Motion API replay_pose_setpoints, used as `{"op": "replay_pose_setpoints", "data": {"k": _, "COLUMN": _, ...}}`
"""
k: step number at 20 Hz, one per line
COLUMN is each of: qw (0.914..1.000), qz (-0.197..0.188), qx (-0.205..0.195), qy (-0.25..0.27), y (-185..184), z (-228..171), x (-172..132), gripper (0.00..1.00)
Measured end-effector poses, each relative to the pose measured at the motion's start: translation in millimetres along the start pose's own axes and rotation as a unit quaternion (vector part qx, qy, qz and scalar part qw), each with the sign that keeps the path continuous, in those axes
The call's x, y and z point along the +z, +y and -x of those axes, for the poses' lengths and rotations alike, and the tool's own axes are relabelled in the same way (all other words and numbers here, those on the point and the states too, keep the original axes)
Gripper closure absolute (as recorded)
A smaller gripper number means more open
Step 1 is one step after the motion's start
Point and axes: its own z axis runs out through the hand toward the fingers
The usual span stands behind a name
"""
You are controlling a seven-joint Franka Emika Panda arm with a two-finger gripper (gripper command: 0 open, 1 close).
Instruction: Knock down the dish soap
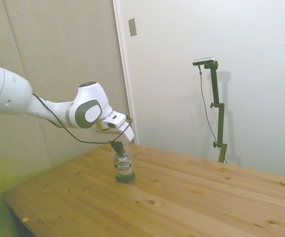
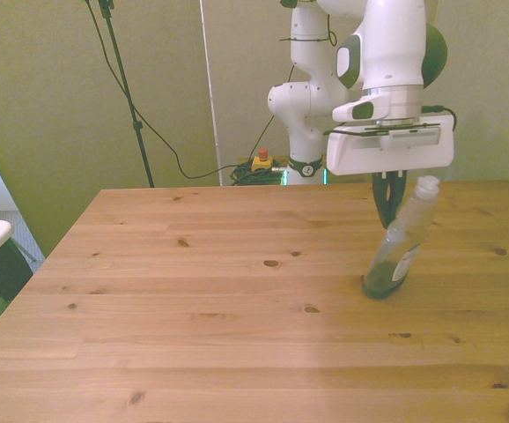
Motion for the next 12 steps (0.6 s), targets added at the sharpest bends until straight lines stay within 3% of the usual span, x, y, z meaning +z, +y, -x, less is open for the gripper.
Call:
{"op": "replay_pose_setpoints", "data": {"k": 4, "qw": 0.9999, "qz": 0.000, "qx": 0.012, "qy": -0.003, "y": -21, "z": 3, "x": 23, "gripper": 1.00}}
{"op": "replay_pose_setpoints", "data": {"k": 12, "qw": 0.9994, "qz": 0.008, "qx": 0.033, "qy": -0.007, "y": -26, "z": -10, "x": 41, "gripper": 1.00}}
